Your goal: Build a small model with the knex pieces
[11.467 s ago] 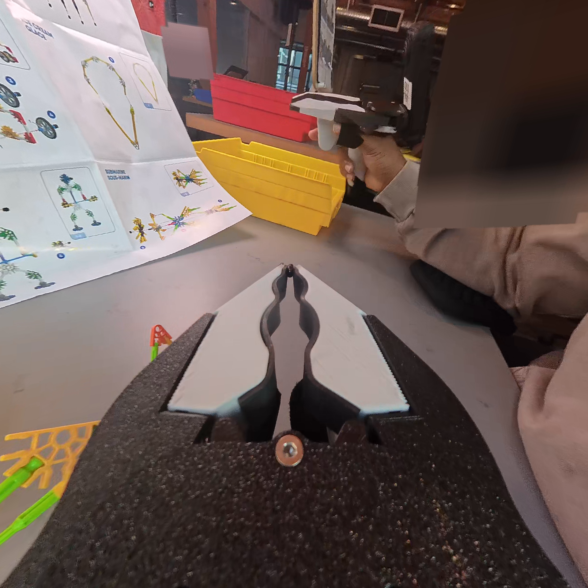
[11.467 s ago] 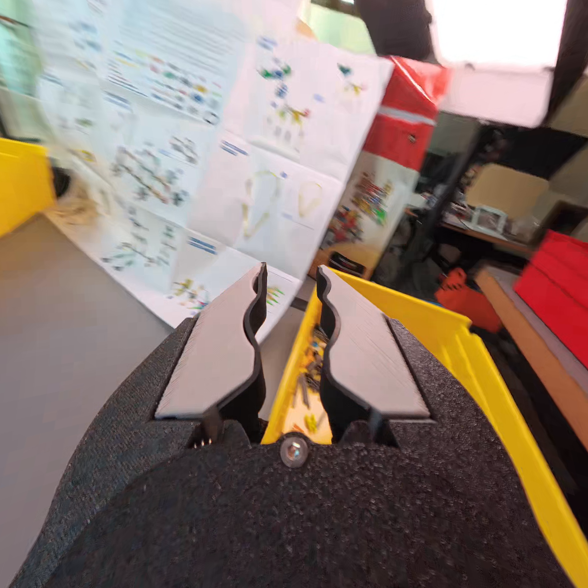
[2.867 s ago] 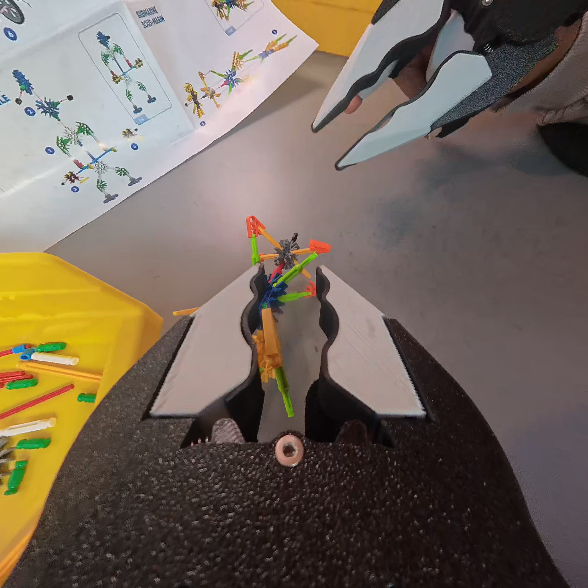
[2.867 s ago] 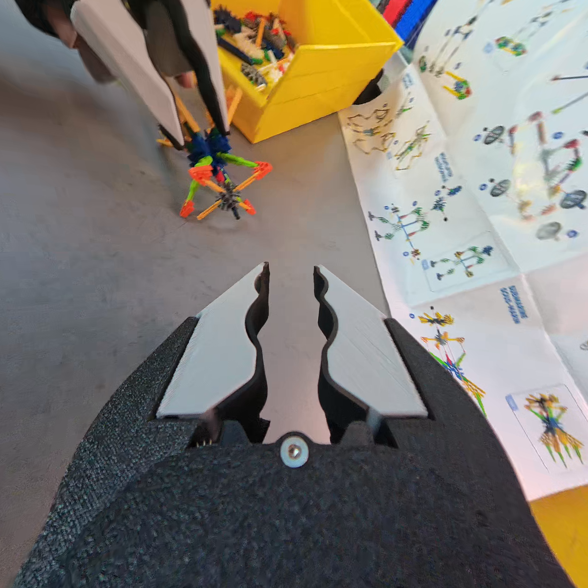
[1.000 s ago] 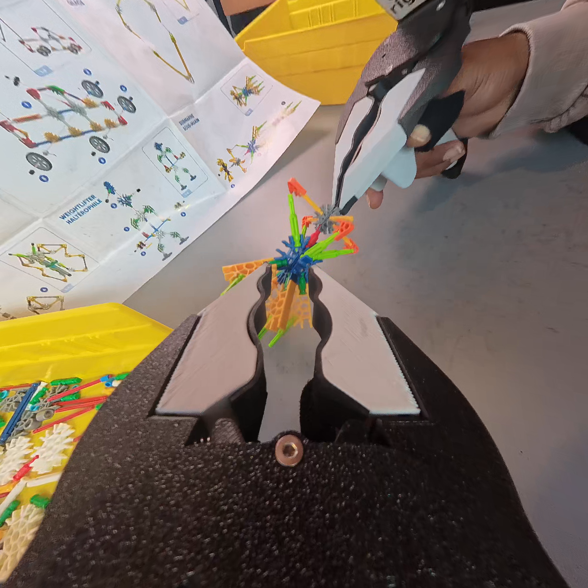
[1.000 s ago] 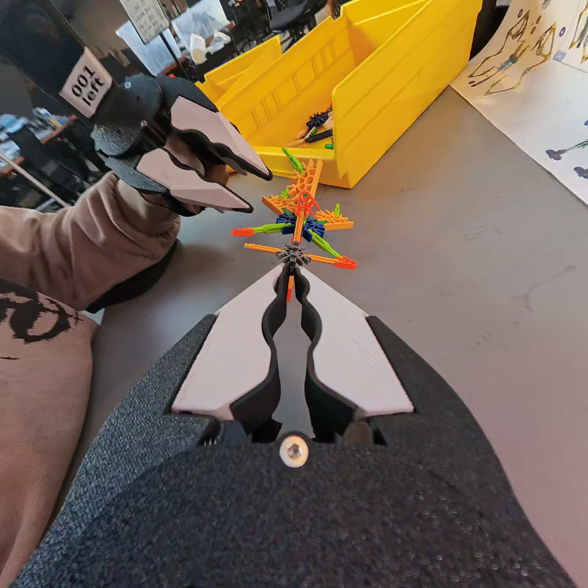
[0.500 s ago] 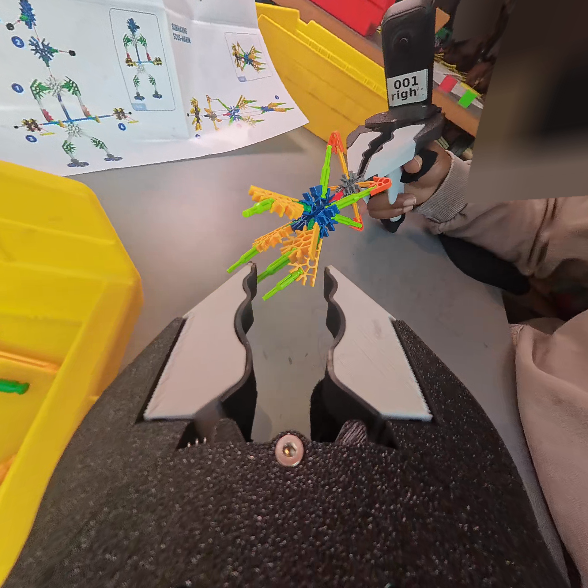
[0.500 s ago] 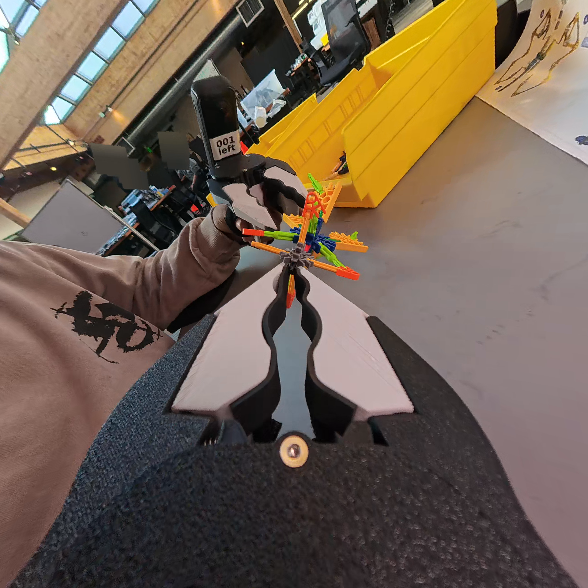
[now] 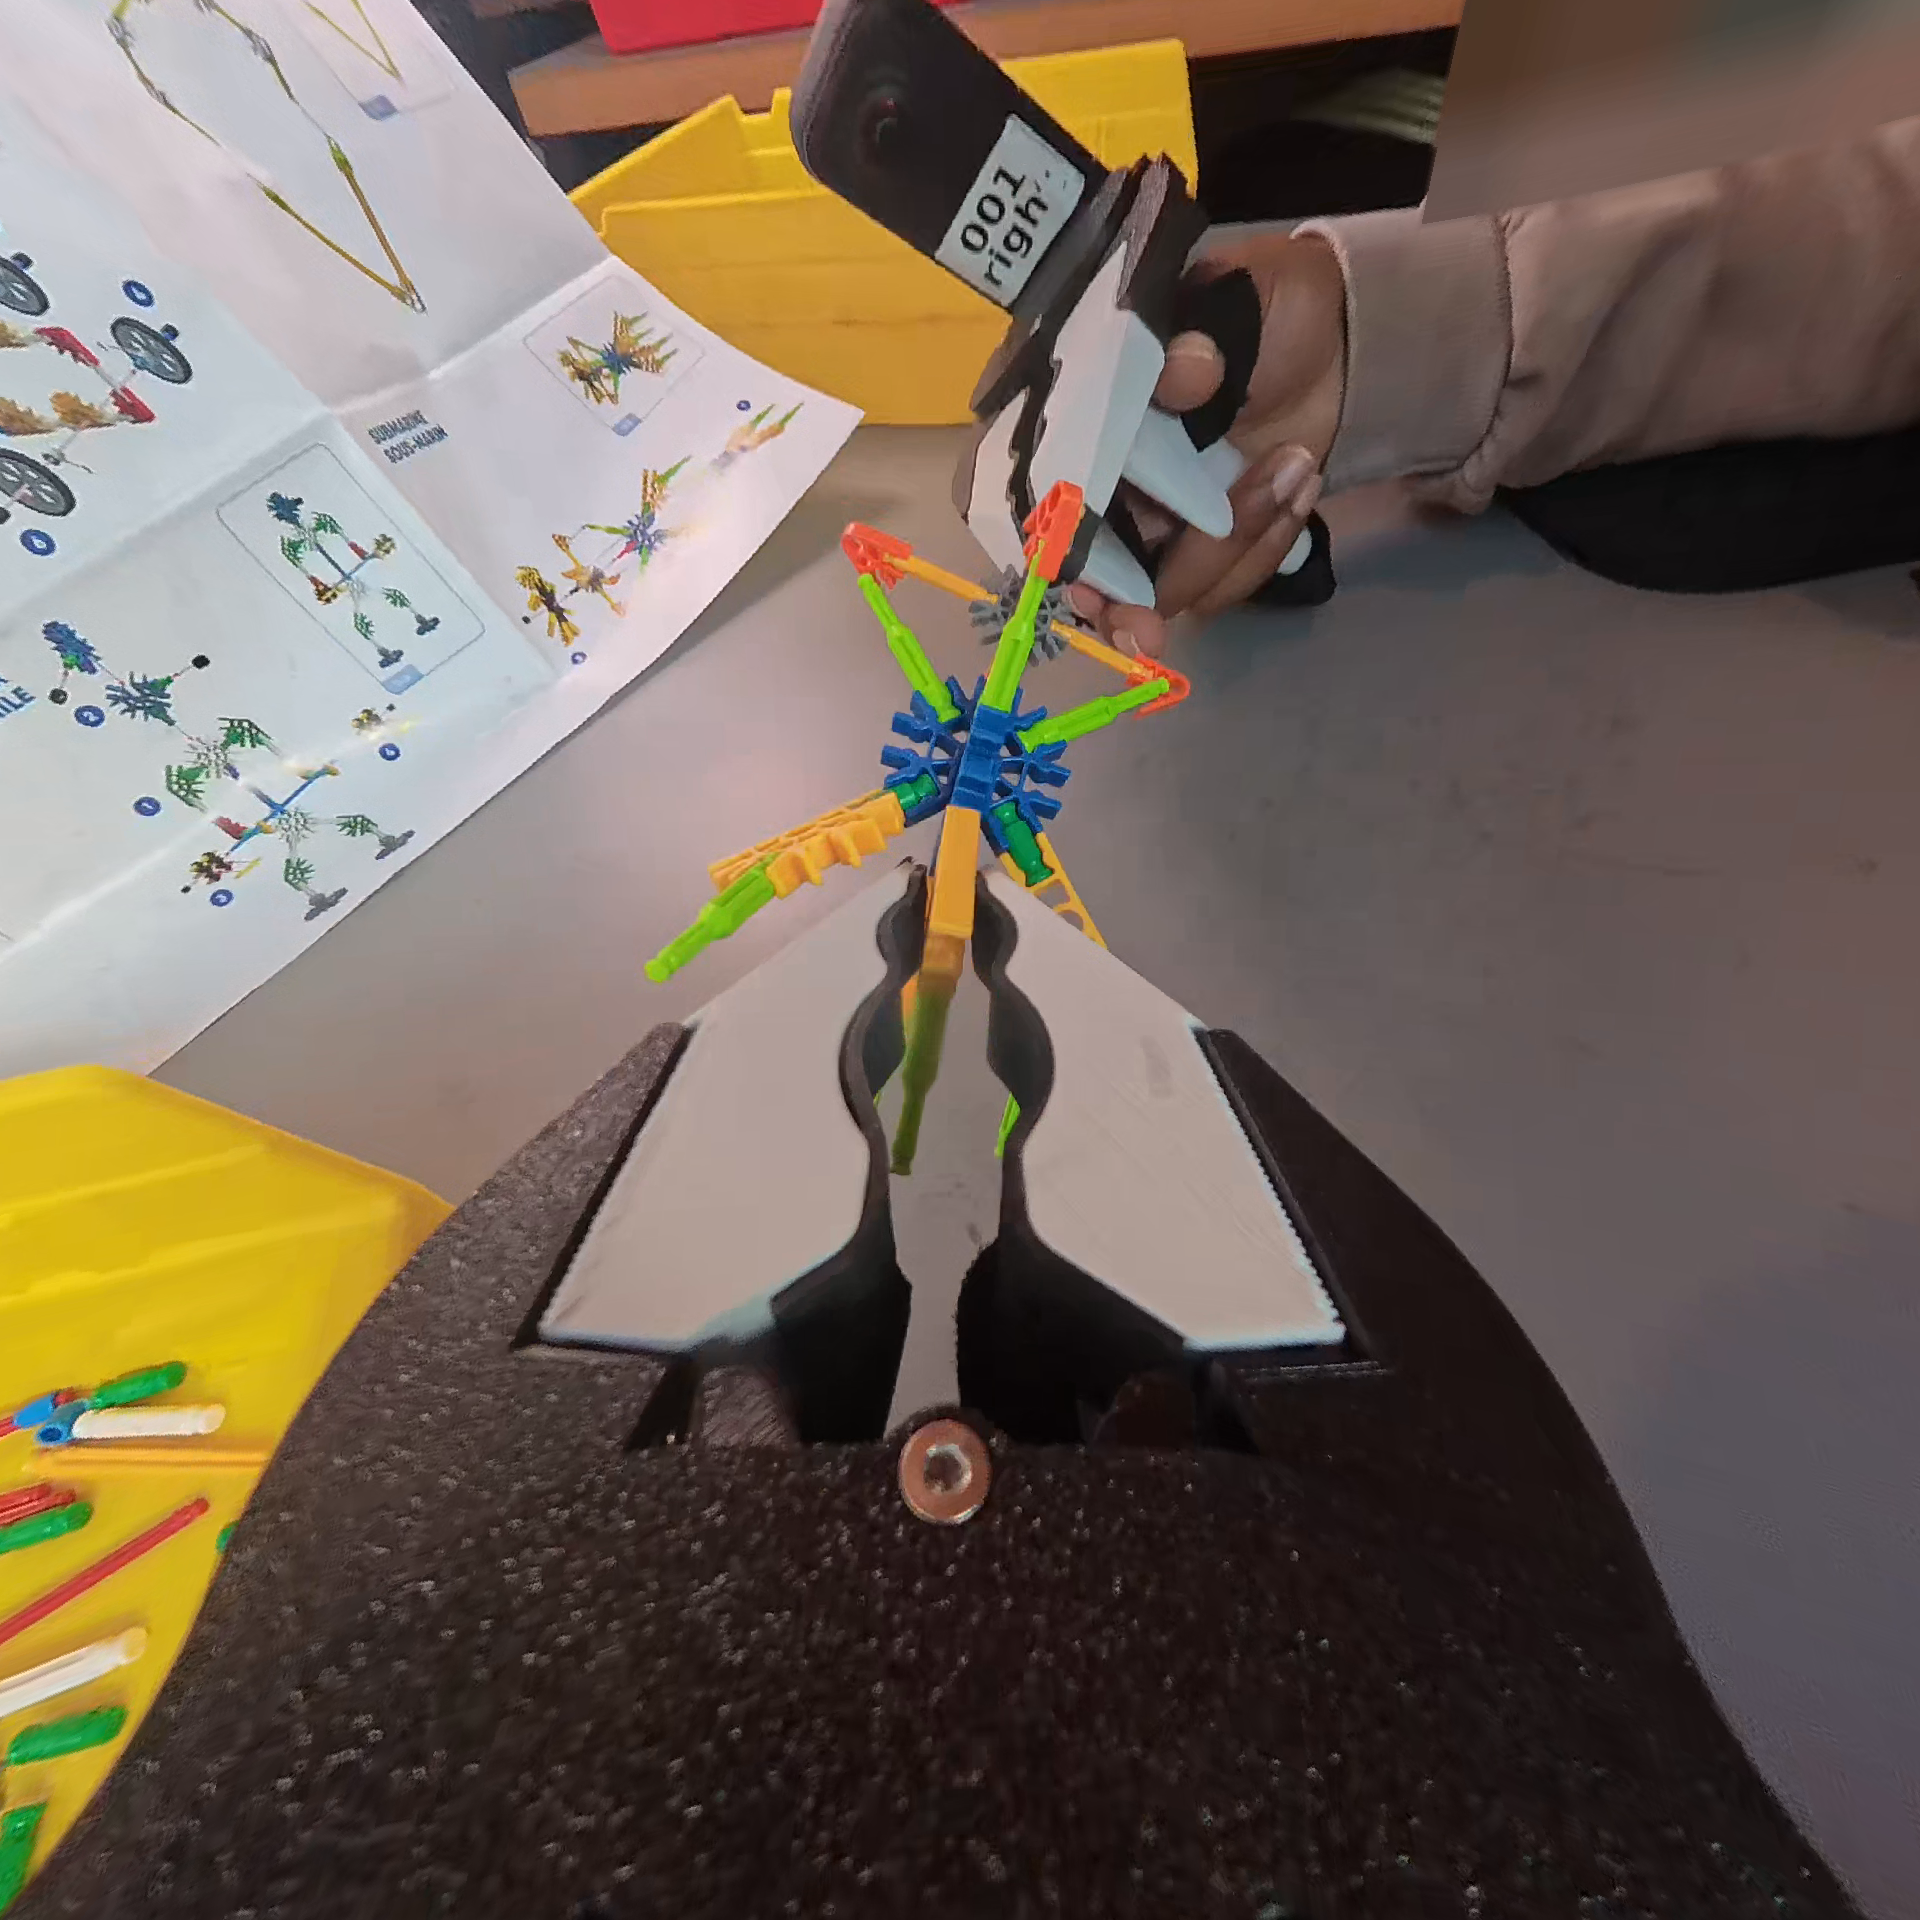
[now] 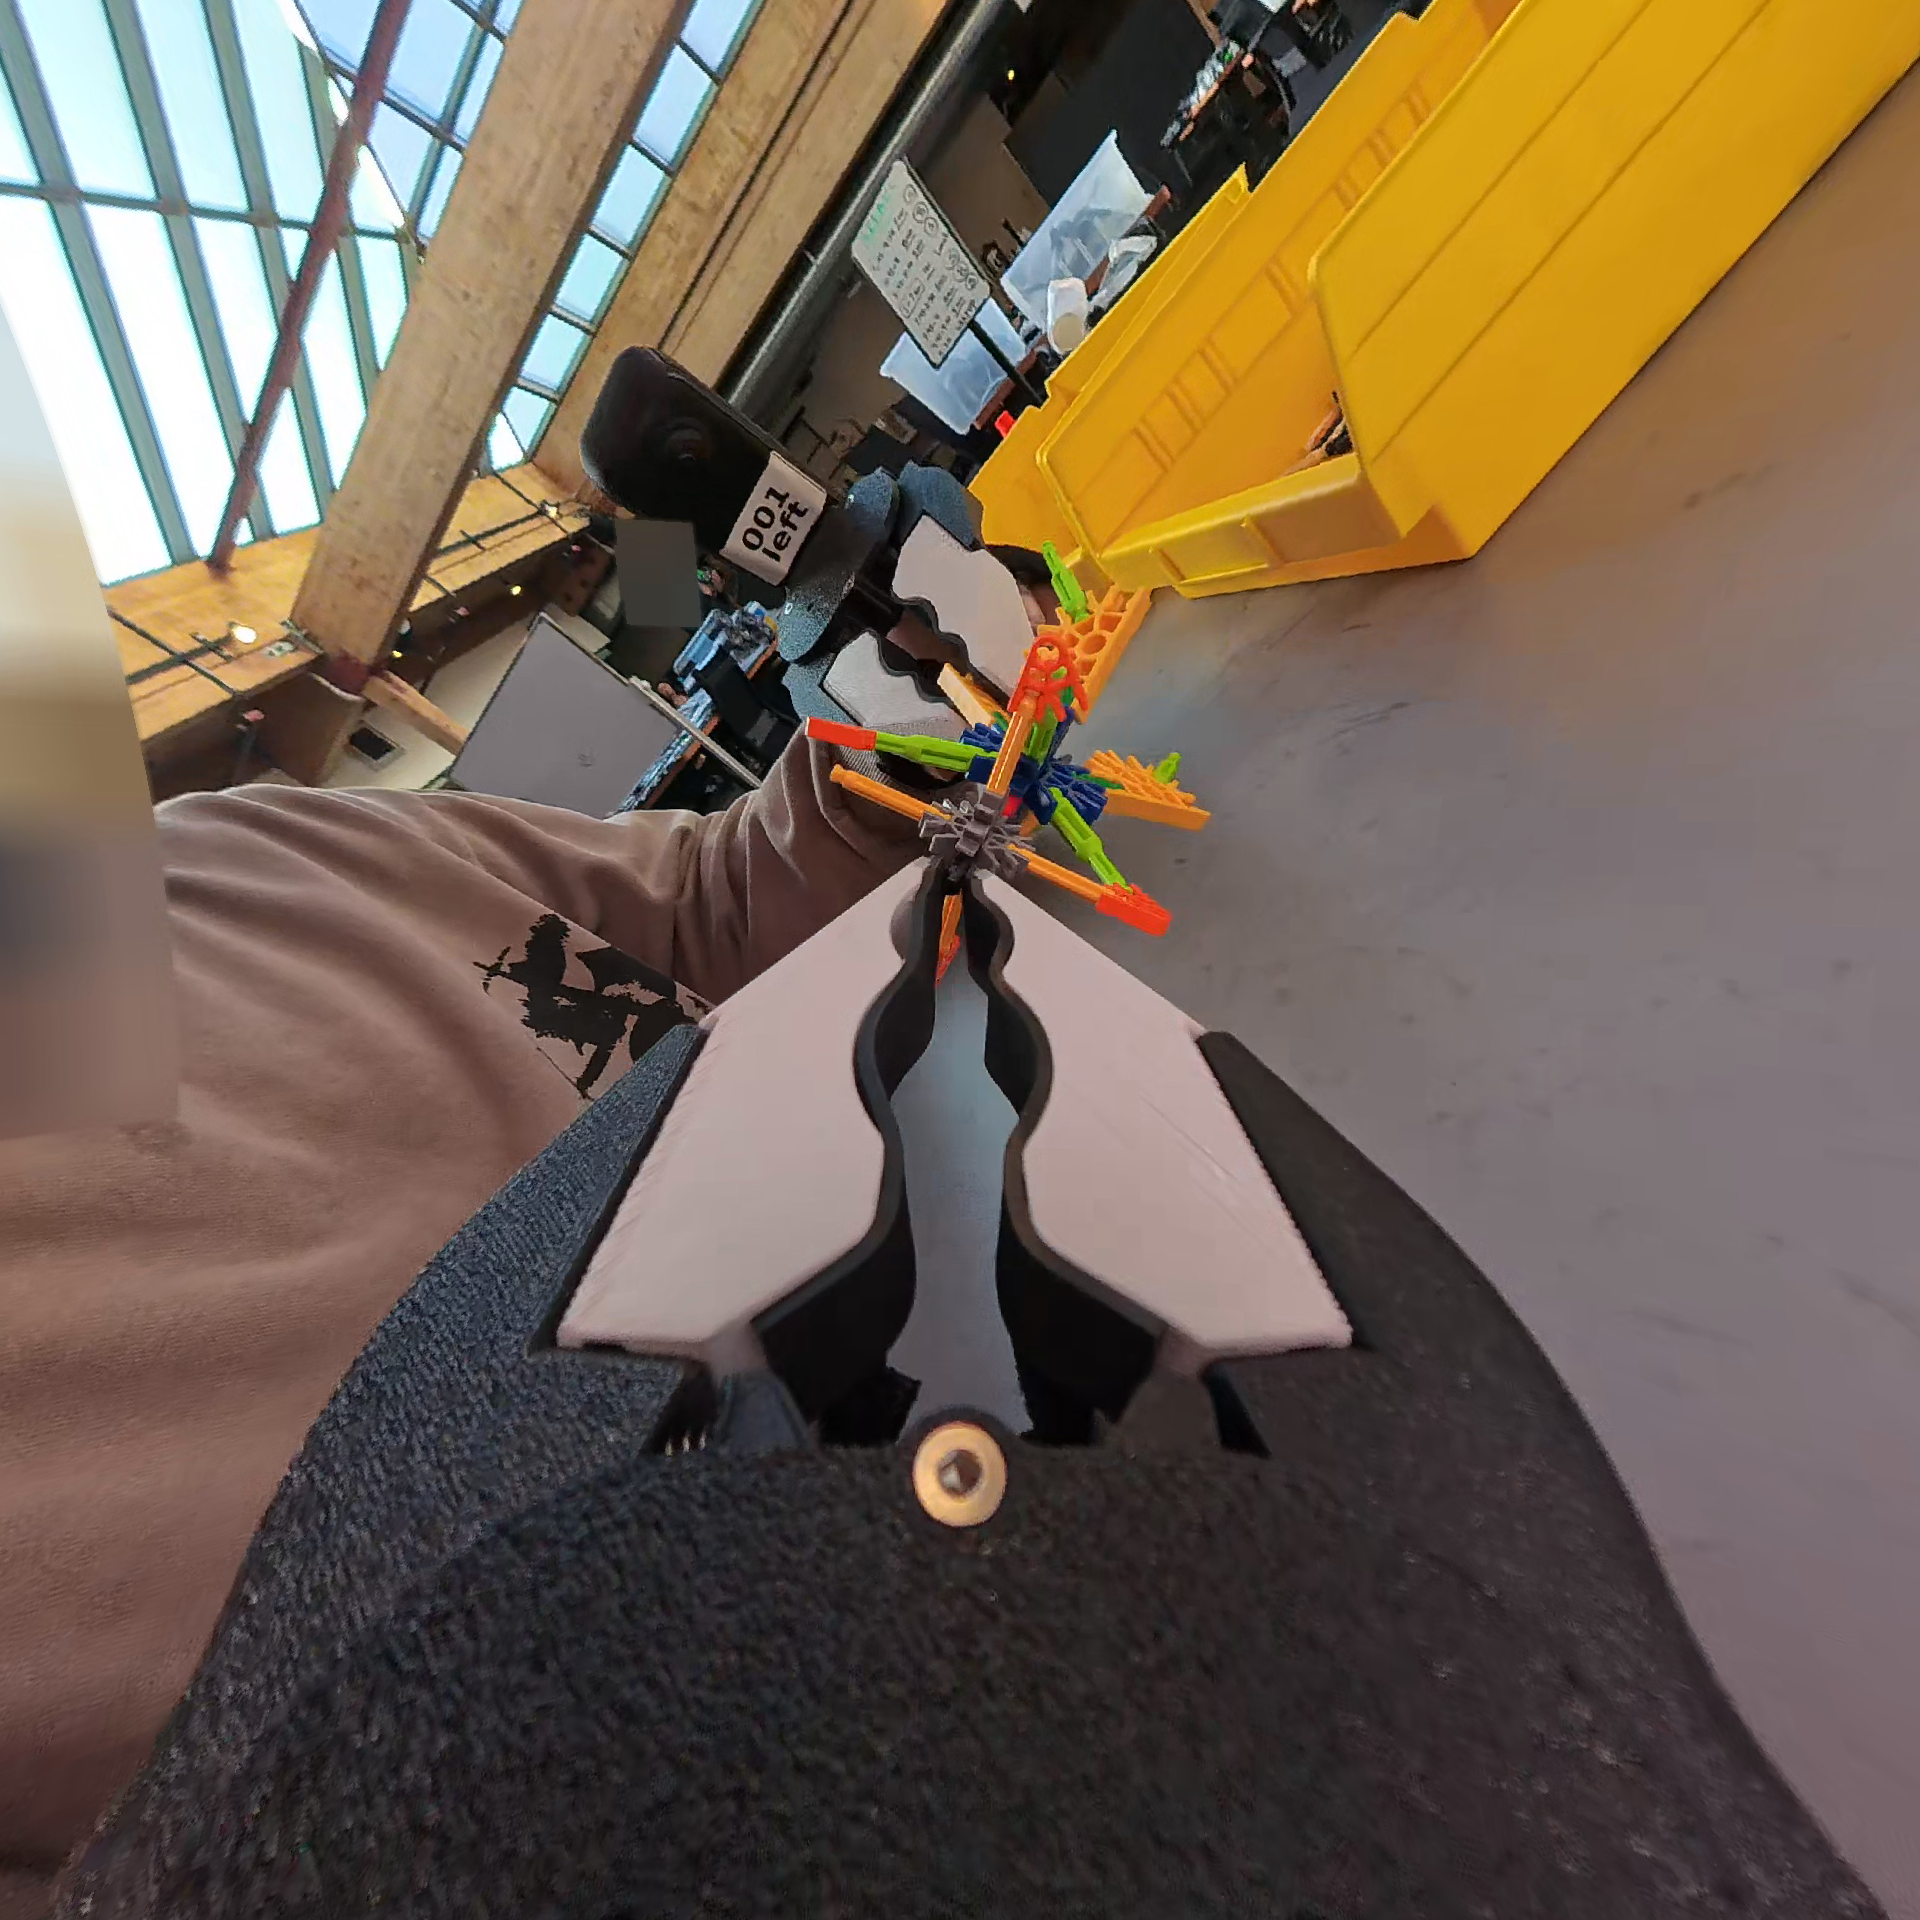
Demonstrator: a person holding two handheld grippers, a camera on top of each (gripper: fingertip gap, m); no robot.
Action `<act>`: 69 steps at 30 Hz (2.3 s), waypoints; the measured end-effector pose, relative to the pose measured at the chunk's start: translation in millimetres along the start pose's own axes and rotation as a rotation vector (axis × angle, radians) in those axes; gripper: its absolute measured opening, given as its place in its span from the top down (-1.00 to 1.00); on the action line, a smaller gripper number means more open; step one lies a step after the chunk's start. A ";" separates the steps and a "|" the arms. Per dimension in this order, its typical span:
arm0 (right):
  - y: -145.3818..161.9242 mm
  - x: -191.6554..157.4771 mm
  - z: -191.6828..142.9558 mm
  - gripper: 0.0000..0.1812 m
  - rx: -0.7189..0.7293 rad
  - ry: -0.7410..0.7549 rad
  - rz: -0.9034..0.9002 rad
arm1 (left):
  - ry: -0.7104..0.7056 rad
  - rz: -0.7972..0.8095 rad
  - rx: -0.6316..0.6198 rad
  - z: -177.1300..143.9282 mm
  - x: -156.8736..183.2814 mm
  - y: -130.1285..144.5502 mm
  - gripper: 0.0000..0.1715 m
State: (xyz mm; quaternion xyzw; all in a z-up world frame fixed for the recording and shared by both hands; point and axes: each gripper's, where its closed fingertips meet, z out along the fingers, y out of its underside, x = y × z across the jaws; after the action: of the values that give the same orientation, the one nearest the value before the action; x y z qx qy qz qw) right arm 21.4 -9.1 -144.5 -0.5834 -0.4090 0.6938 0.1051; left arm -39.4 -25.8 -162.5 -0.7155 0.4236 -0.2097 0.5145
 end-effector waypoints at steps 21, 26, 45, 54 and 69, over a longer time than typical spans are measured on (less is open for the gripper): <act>35.3 33.4 23.9 0.60 -0.451 0.550 -1.015 | 0.065 0.026 -0.166 17.2 19.9 24.7 0.93; 38.8 37.2 28.7 0.26 -0.507 0.621 -1.021 | 0.088 0.005 -0.142 17.9 25.2 18.2 0.93; 50.7 52.1 27.7 0.57 -0.722 0.739 -1.194 | 0.007 0.258 -0.230 30.5 33.4 24.4 0.94; 17.1 55.8 -18.6 0.57 -0.665 0.843 -1.170 | -0.091 0.168 -0.235 0.2 -8.1 35.0 0.93; 44.4 51.0 -27.9 0.56 -0.622 0.576 -0.904 | 0.295 -0.729 -0.123 9.2 13.9 39.4 0.92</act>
State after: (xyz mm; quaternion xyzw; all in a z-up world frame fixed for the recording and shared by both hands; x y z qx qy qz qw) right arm 46.0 6.5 -211.6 -0.5194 -0.7540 0.2437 0.3198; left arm -40.4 -36.5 -203.9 -0.8106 0.2228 -0.4534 0.2962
